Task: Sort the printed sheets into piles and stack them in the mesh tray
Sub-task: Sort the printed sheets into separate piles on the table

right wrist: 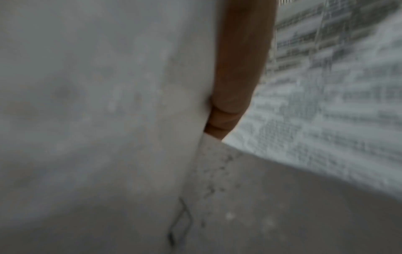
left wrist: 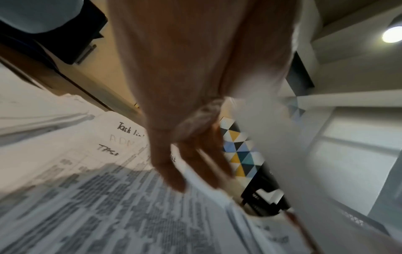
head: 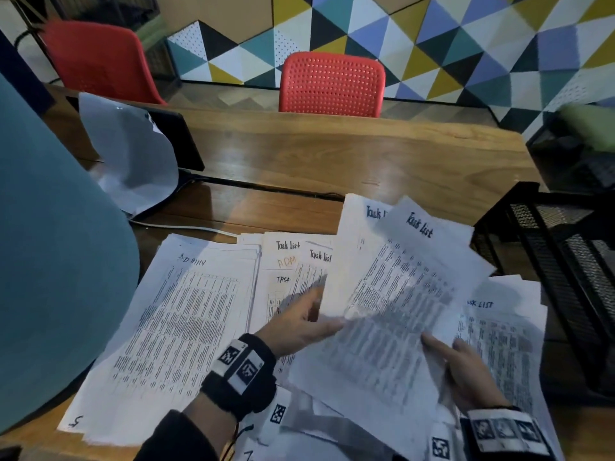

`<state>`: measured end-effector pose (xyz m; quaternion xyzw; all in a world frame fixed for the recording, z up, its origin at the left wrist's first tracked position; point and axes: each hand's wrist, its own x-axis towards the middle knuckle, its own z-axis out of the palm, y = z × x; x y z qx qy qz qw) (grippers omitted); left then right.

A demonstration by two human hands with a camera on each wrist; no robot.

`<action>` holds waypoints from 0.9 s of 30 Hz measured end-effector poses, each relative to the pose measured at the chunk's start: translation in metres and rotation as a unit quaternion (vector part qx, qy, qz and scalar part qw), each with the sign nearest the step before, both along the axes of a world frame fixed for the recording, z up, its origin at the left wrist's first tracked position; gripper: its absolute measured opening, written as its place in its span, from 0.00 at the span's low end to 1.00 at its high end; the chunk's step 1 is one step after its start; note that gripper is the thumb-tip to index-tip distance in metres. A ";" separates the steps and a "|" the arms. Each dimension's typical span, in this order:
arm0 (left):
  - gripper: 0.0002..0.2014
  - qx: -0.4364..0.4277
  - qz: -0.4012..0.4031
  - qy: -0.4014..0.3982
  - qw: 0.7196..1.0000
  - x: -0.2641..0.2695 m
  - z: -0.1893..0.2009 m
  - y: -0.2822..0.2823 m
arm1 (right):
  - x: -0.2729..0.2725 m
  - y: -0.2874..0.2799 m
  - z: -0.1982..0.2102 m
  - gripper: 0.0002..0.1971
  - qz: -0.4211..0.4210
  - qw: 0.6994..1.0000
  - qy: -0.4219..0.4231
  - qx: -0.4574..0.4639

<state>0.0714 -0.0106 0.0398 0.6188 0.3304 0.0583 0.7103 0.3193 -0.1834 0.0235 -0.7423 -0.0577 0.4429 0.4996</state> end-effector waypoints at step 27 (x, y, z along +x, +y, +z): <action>0.18 0.035 0.237 -0.109 0.965 0.000 0.065 0.016 | -0.041 0.043 0.060 0.16 0.154 0.970 -0.151 0.110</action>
